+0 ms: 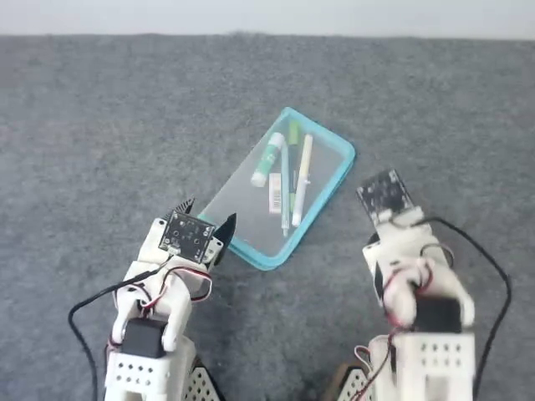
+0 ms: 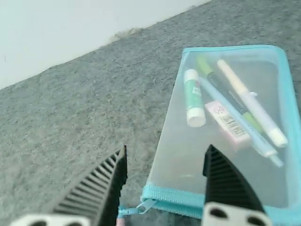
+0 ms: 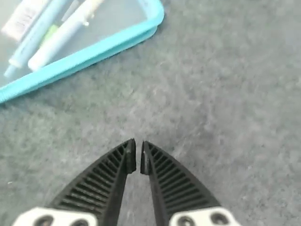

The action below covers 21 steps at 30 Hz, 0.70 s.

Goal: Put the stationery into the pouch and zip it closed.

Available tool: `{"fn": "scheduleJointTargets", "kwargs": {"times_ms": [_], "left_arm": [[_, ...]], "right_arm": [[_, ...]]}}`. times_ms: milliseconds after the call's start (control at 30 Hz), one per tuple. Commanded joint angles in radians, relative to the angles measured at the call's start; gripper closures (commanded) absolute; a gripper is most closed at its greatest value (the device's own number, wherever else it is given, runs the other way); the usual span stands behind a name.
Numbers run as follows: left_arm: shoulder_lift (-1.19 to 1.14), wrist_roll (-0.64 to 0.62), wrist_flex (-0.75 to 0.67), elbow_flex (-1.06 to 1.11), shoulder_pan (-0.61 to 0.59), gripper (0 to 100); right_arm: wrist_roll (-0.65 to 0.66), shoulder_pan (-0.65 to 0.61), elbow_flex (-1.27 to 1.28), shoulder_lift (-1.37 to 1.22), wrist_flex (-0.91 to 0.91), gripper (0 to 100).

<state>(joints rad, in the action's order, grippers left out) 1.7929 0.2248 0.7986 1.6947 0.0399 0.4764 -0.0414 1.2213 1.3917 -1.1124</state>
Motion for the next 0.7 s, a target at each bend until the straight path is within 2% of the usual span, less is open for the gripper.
{"fn": "scheduleJointTargets", "kwargs": {"times_ms": [0, 133, 300, 667], "left_arm": [[0.008, 0.011, -0.038, -0.03, -0.006, 76], [0.008, 0.011, -0.078, -0.008, -0.006, 76], [0.003, 0.011, -0.081, -0.008, -0.008, 76], [0.006, 0.012, 0.381, -0.008, -0.008, 76]], "right_arm": [[-0.009, -0.004, 0.092, 0.243, -0.012, 98.3], [-0.003, 0.03, 0.204, 0.446, -0.045, 98.1], [-0.003, 0.139, 0.249, 0.375, -0.045, 97.9], [-0.009, 0.18, 0.451, 0.424, -0.044, 97.8]]}}
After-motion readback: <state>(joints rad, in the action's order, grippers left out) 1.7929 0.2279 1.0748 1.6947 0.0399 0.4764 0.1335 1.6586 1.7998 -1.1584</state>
